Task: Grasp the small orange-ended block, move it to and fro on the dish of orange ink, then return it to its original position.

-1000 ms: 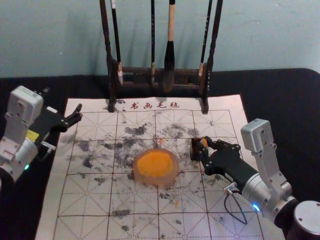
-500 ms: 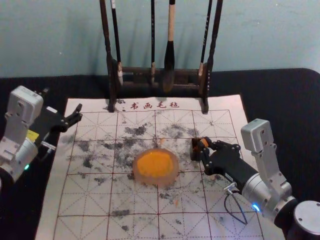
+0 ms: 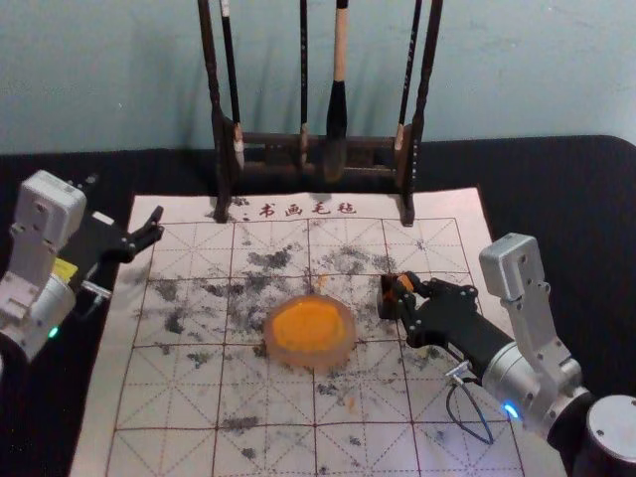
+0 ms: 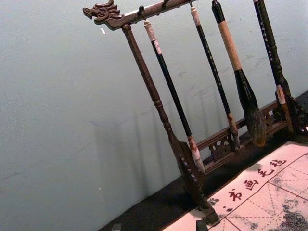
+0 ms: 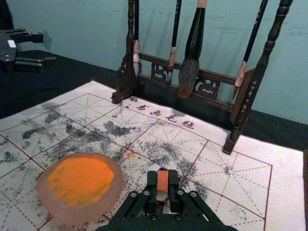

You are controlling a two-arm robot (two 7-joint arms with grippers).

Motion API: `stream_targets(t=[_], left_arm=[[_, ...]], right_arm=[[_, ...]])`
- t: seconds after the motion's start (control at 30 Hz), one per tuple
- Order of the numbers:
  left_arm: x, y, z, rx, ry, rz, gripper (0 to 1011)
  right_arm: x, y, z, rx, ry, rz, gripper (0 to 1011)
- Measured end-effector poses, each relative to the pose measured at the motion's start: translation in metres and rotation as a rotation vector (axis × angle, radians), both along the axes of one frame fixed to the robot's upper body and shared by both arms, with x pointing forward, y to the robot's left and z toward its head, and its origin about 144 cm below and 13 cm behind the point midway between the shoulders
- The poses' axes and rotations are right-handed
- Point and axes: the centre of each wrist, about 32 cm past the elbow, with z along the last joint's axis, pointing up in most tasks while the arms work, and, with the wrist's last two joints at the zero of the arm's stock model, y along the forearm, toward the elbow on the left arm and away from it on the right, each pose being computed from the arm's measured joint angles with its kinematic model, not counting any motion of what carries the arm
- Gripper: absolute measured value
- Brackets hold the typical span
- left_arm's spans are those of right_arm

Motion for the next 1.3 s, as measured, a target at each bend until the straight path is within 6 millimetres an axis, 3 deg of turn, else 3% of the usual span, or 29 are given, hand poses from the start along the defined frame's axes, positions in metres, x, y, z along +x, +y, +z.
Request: stream_targets(t=[0.87, 1.1, 1.3], left_arm=[[0.000, 0.000, 0.000, 0.000, 0.000, 0.000, 1001], [0.000, 0.000, 0.000, 0.000, 0.000, 0.000, 1001], [0.000, 0.000, 0.000, 0.000, 0.000, 0.000, 1001]], right_arm=[[0.011, -0.027, 0.062, 0.029, -0.021, 0.039, 139], [0.022, -0.034, 0.076, 0.058, -0.017, 0.084, 138], [0.044, -0.034, 0.086, 0.059, 0.044, 0.173, 138]])
